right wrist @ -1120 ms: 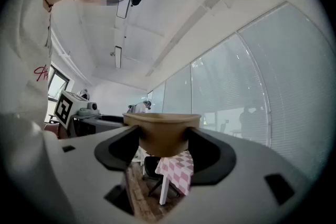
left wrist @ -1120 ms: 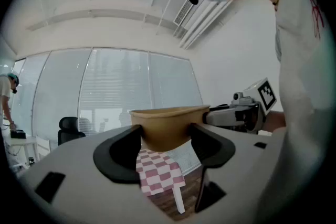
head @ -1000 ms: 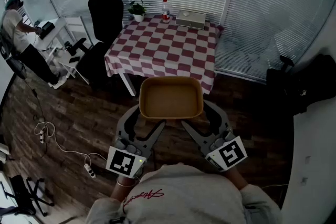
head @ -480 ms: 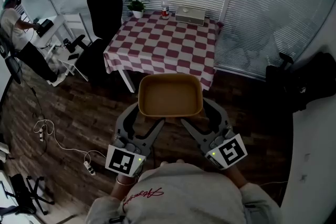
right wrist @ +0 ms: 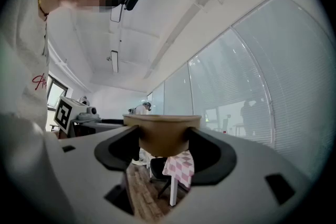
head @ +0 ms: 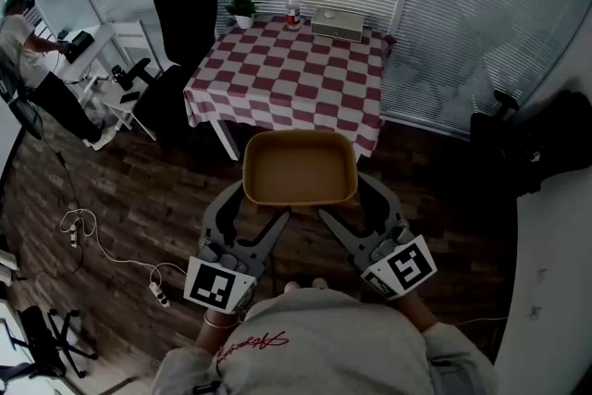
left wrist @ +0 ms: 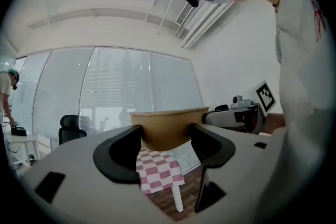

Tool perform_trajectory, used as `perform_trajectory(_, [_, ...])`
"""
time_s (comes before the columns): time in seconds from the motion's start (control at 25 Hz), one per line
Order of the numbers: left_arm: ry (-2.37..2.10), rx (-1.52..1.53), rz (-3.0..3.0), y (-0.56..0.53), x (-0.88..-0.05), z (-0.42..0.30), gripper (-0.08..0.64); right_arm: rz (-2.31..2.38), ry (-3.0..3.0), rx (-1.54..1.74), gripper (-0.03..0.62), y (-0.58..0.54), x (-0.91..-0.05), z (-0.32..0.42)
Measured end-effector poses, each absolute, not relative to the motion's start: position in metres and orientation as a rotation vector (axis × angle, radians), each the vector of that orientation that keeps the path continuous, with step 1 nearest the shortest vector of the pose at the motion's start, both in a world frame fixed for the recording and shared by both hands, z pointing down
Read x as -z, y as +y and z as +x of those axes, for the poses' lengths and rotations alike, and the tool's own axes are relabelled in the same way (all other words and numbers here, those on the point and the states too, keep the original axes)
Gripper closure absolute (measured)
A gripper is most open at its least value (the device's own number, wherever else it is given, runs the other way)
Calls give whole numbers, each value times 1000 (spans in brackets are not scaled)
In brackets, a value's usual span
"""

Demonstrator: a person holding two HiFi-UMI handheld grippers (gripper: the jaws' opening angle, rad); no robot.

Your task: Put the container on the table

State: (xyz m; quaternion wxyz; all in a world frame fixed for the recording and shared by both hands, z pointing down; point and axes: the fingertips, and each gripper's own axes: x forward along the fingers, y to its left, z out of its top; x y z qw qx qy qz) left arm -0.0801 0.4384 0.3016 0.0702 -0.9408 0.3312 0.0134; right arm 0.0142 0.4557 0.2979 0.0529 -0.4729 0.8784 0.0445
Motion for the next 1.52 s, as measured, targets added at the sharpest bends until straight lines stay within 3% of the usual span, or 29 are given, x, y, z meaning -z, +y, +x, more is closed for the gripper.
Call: perform_trajectory(1.52, [939,-8,-2835,427,-319,-111,267,-1490,2659,-149,304,448,-316,-18])
